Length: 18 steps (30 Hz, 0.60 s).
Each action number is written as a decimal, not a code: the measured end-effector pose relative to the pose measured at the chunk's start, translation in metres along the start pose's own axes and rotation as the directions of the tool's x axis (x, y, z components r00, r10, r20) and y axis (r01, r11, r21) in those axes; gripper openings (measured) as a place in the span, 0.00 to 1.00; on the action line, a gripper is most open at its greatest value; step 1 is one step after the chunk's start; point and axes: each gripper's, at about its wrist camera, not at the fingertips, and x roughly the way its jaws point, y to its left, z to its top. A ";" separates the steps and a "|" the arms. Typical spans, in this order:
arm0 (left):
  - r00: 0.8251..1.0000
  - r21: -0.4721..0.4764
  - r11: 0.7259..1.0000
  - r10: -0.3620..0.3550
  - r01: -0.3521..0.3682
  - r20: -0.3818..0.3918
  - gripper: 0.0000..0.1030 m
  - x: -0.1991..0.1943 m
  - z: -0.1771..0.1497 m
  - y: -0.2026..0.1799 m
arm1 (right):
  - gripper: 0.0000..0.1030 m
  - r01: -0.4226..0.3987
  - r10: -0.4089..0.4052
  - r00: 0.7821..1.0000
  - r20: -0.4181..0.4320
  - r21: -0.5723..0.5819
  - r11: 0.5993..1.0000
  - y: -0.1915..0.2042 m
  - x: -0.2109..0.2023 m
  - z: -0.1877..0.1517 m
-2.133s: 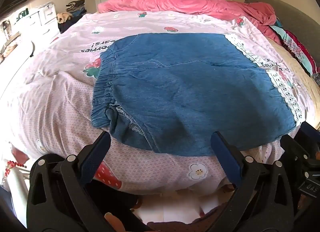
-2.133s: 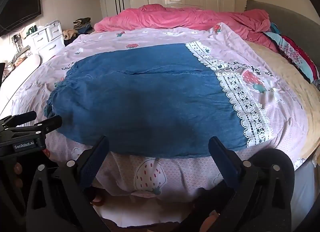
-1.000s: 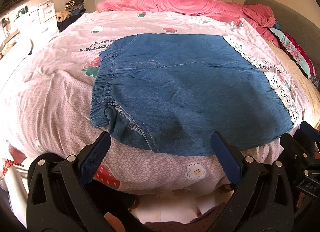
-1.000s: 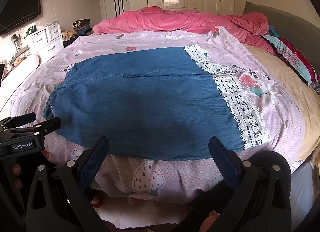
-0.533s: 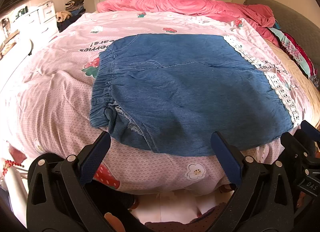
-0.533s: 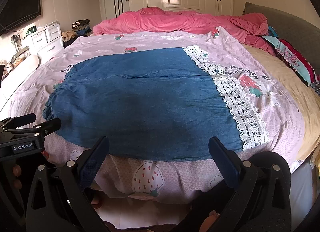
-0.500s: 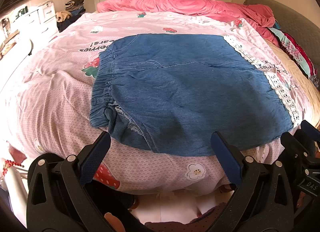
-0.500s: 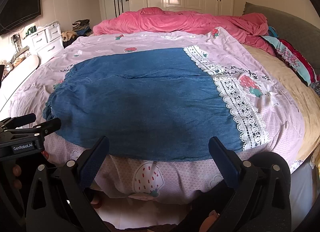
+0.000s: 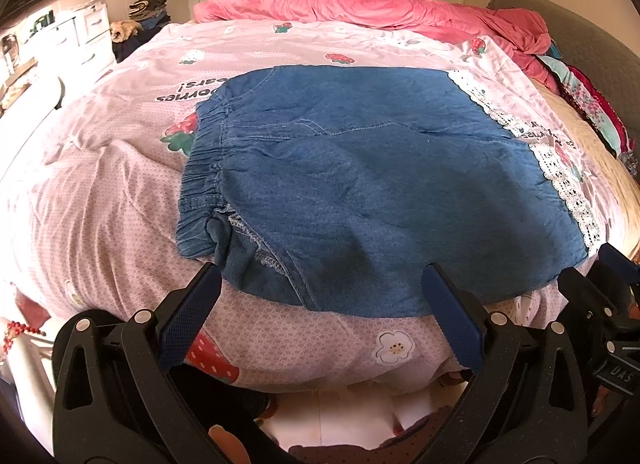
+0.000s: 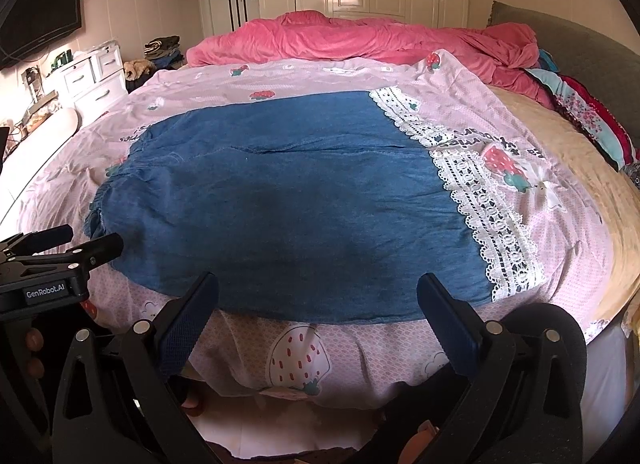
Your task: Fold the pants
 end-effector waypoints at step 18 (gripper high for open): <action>1.000 -0.092 0.996 0.017 -0.016 0.006 0.91 0.031 0.056 0.048 | 0.96 -0.061 0.059 0.998 -0.027 -0.112 0.992 0.005 0.045 0.065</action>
